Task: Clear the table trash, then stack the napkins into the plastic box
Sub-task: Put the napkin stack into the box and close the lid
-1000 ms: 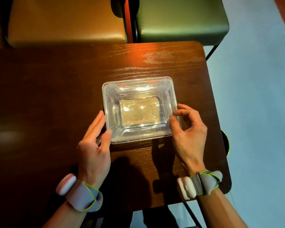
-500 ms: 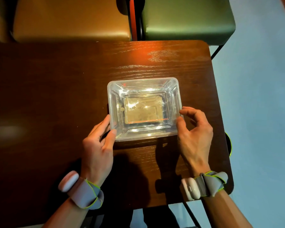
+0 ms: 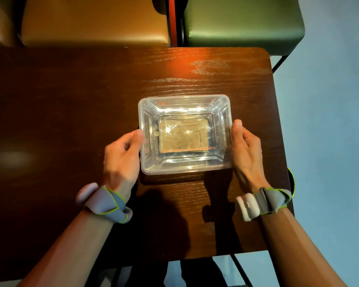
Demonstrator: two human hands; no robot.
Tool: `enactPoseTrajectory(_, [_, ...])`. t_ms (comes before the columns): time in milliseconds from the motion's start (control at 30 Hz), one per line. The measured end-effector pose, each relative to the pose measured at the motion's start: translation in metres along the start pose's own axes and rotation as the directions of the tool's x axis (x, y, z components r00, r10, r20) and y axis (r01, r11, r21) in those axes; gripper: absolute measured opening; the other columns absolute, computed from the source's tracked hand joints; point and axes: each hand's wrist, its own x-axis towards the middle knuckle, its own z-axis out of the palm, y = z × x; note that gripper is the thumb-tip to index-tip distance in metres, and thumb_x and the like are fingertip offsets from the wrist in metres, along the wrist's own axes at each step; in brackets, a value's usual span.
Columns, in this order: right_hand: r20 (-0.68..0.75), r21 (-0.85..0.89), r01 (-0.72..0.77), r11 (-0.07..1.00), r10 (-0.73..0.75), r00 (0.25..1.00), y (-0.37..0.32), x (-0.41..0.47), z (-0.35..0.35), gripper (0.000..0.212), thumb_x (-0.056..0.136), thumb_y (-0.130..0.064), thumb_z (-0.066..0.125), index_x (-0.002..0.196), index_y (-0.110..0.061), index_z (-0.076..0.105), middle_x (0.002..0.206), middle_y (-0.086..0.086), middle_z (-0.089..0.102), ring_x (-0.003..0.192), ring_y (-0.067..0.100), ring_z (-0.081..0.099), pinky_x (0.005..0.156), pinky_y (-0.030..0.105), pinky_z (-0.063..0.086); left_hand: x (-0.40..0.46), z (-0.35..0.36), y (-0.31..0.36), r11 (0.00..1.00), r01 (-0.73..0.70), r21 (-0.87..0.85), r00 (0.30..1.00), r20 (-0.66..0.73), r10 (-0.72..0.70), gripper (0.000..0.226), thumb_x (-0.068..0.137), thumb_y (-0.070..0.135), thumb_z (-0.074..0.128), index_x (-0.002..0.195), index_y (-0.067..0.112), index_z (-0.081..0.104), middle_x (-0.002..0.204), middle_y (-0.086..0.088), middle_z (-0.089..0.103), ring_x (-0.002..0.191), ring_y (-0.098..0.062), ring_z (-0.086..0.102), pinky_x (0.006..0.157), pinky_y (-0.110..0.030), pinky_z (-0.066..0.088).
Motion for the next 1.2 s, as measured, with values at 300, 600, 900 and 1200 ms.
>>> enactPoseTrajectory(300, [-0.019, -0.041, 0.068, 0.997, -0.068, 0.997, 0.000, 0.005, 0.002, 0.044, 0.104, -0.047, 0.039, 0.065, -0.031, 0.050, 0.060, -0.014, 0.049, 0.058, 0.002, 0.041, 0.064, 0.034, 0.038, 0.008, 0.010, 0.001, 0.997, -0.050, -0.052, 0.997, -0.054, 0.047, 0.013, 0.094, 0.029, 0.066, 0.088, 0.021, 0.075, 0.081, -0.004, 0.068, 0.081, -0.020, 0.060, 0.083, -0.049, 0.055])
enactPoseTrajectory(600, [-0.013, -0.010, 0.114, 0.993, -0.114, 0.993, -0.001, 0.004, 0.004, 0.046, 0.107, -0.037, 0.039, 0.081, -0.003, 0.054, 0.072, 0.002, 0.048, 0.066, 0.011, 0.041, 0.064, 0.035, 0.038, 0.010, 0.012, -0.005, 0.992, -0.117, -0.034, 0.990, -0.079, 0.114, 0.011, 0.096, 0.024, 0.065, 0.092, 0.018, 0.073, 0.081, -0.006, 0.067, 0.077, -0.017, 0.057, 0.072, -0.032, 0.047])
enactPoseTrajectory(900, [-0.022, -0.003, 0.143, 0.990, -0.143, 0.989, 0.001, 0.006, 0.005, 0.037, 0.107, -0.036, 0.040, 0.074, -0.028, 0.052, 0.067, -0.008, 0.047, 0.059, 0.002, 0.039, 0.060, 0.028, 0.036, 0.010, 0.012, -0.008, 0.986, -0.165, -0.032, 0.983, -0.088, 0.162, 0.023, 0.097, 0.025, 0.063, 0.101, 0.004, 0.074, 0.077, -0.005, 0.062, 0.075, -0.018, 0.054, 0.073, -0.033, 0.045])
enactPoseTrajectory(1200, [-0.022, 0.007, 0.163, 0.987, -0.163, 0.986, 0.004, 0.008, 0.006, 0.036, 0.107, -0.034, 0.040, 0.074, -0.028, 0.053, 0.065, -0.010, 0.046, 0.057, 0.000, 0.040, 0.056, 0.018, 0.034, 0.011, 0.015, -0.011, 0.976, -0.219, 0.005, 0.969, -0.119, 0.218, 0.038, 0.089, 0.033, 0.062, 0.099, -0.002, 0.073, 0.067, -0.008, 0.056, 0.063, -0.019, 0.047, 0.062, -0.034, 0.038])
